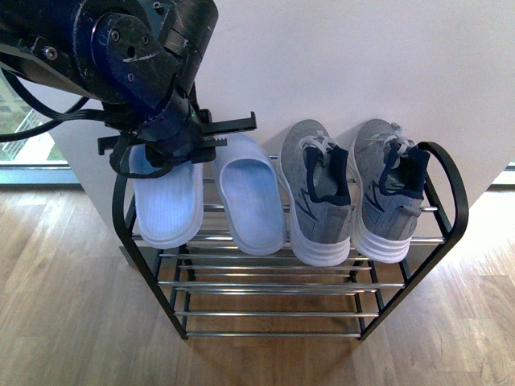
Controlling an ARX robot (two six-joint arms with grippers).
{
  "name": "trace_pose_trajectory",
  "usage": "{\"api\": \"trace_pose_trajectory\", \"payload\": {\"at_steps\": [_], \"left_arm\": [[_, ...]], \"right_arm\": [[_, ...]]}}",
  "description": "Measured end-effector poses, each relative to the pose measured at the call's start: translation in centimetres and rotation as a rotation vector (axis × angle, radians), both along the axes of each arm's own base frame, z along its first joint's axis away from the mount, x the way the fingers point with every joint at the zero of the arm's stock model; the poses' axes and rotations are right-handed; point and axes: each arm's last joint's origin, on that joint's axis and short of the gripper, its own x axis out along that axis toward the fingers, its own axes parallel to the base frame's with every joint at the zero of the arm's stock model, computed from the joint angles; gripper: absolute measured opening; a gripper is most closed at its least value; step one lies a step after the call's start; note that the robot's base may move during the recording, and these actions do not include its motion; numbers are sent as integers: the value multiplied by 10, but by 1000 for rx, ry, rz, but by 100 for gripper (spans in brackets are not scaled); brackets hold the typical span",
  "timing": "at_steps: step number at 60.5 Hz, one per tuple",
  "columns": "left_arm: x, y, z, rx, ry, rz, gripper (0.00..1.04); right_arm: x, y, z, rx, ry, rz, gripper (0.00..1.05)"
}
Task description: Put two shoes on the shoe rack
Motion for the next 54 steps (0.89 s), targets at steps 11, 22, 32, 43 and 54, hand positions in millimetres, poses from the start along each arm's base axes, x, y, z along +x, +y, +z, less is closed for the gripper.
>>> {"api": "trace_pose_trajectory", "payload": {"at_steps": [11,22,32,43,54], "left_arm": [[2,-8,0,26,6,-2,2],[16,-3,-16,74,42,23,2],[30,0,-25,101,61,38,2],[35,-4,-27,126,59,25,10],[34,-8,-27,124,38,23,35]], "right_arm": [[0,0,0,0,0,0,95],[0,0,0,0,0,0,95],[0,0,0,0,0,0,95],[0,0,0,0,0,0,95],[0,0,0,0,0,0,95]]}}
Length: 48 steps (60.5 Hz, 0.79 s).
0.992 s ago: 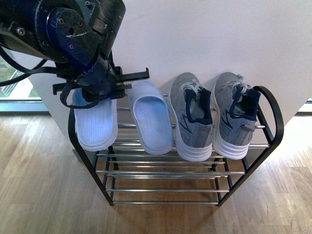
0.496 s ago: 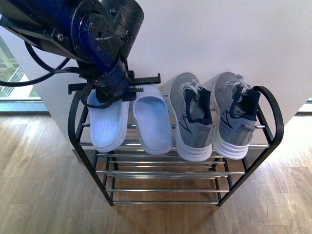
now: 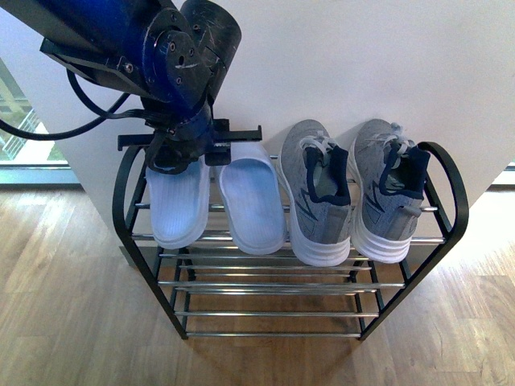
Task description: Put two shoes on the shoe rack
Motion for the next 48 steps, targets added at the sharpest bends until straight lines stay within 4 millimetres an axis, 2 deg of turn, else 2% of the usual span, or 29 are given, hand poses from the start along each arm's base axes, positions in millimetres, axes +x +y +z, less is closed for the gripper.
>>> {"api": "trace_pose_trajectory", "payload": {"at_steps": [11,16,23,28,33,48], "left_arm": [[-11,1,5,2,-32,11,62],[-17,2,16,-2,-71,16,74],[-31,7,44,-9,-162,36,96],[-43,13,62,-15,-221,60,95],[-69,26,87,9,-295,113,95],[-130,60,131,33,-433,193,95]], "right_arm": [[0,0,0,0,0,0,95],[0,0,0,0,0,0,95],[0,0,0,0,0,0,95],[0,0,0,0,0,0,95],[0,0,0,0,0,0,95],[0,0,0,0,0,0,95]]}}
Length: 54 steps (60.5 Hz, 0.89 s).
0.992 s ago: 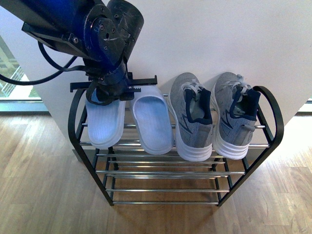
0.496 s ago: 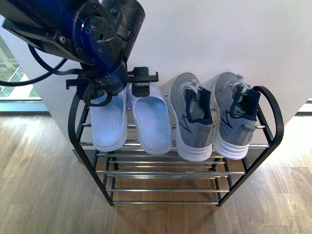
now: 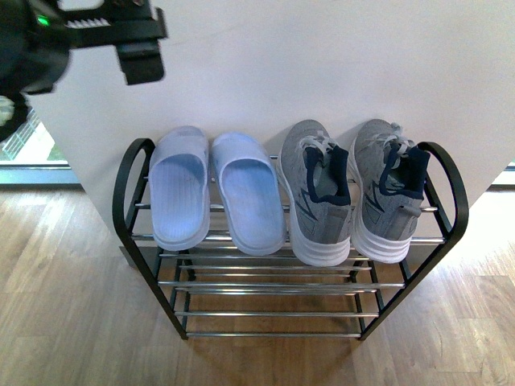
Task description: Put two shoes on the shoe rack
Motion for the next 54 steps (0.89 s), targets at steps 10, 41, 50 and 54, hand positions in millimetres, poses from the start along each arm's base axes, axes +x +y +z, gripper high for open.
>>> {"api": "trace_pose_trajectory", "payload": {"at_steps": [10,41,50,54], "left_arm": [[-51,21,23,7,-75,62,95],[-152,60,39,-133,-252,111,91],[-160,74,27,-67,-451,-160,68],[-164,81,27,1,-488,-190,58]], "right_arm": [[0,0,0,0,0,0,95],[0,0,0,0,0,0,95],[0,0,0,0,0,1,95],[0,0,0,0,0,1,95]]}}
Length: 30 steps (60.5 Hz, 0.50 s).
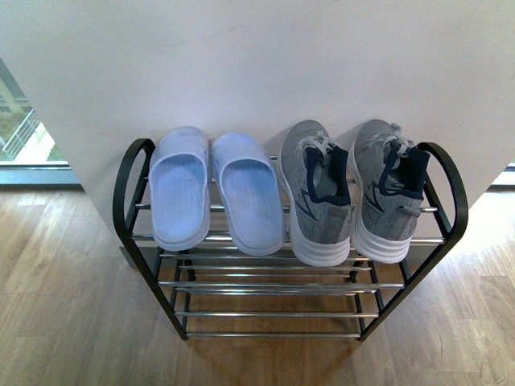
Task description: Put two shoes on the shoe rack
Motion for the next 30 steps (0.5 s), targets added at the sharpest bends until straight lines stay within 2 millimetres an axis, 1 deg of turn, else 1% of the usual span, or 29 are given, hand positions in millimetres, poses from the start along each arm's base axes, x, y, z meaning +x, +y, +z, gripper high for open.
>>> {"api": "trace_pose_trajectory", "payload": {"at_steps": [4,7,9,13,21,22,30], "left_arm": [[-3,5,-1,34,-15,3,49],[-5,10,-4,64,-14,4,40],[-6,11,-6,74,-11,3,36],[-10,17,-10,93,-6,1,23],[-15,24,-14,103,-9,5,2],[-15,24,-14,101,-9,6,1],[-22,32,-19,108,-12,7,1]], "right_arm": [[0,0,0,0,0,0,95],[0,0,0,0,0,1,95],[0,0,0,0,0,1,95],[0,0,0,0,0,1,95],[0,0,0,0,0,1,95],[0,0,0,0,0,1,95],[0,0,0,0,0,1,95]]}}
